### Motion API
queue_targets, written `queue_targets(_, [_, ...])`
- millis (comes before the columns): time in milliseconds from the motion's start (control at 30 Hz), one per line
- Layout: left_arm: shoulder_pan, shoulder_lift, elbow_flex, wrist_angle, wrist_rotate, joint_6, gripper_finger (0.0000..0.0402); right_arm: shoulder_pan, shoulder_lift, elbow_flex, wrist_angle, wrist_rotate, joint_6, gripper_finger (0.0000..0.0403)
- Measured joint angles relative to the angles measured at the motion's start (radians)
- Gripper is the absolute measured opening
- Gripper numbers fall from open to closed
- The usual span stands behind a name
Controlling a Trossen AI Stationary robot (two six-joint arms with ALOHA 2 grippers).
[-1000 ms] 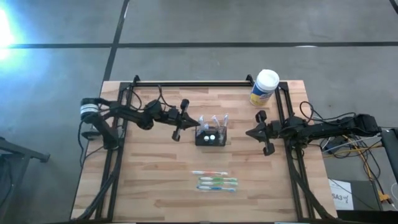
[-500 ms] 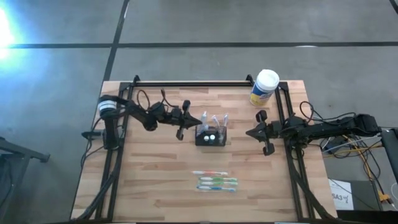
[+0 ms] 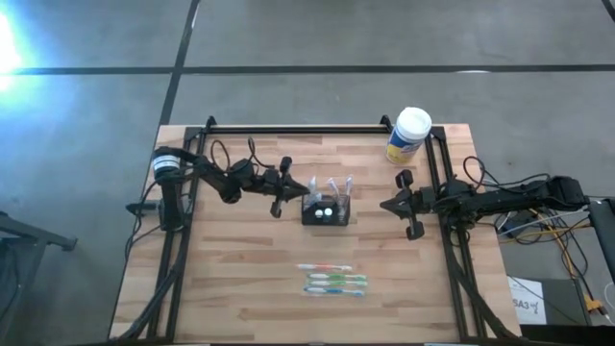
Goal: Pick & Place toothbrushing station
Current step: Put the bottom blue toothbrush into the wire organizer
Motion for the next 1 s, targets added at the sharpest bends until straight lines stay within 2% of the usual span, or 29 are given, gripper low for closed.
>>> queue_targets(233, [0.008,-0.003,0.0,-0.014,-0.001,-0.051,0.0095,0.0,0.0,0.0,0.0,0.0,0.0,0.0013])
queue_targets(600, [0.021,-0.056,0.01,-0.025,0.022,-0.128,0.0218,0.0,0.0,0.0,-0.002,0.0,0.004,0.0013])
queue_targets(800, [0.013,-0.134,0.035,-0.122,0.036,-0.157,0.0237,0.0,0.0,0.0,-0.002,0.0,0.001,0.0013])
queue_targets(1000, [-0.009,-0.201,0.11,-0.433,0.037,-0.137,0.0237,0.0,0.0,0.0,-0.001,0.0,0.001,0.0013])
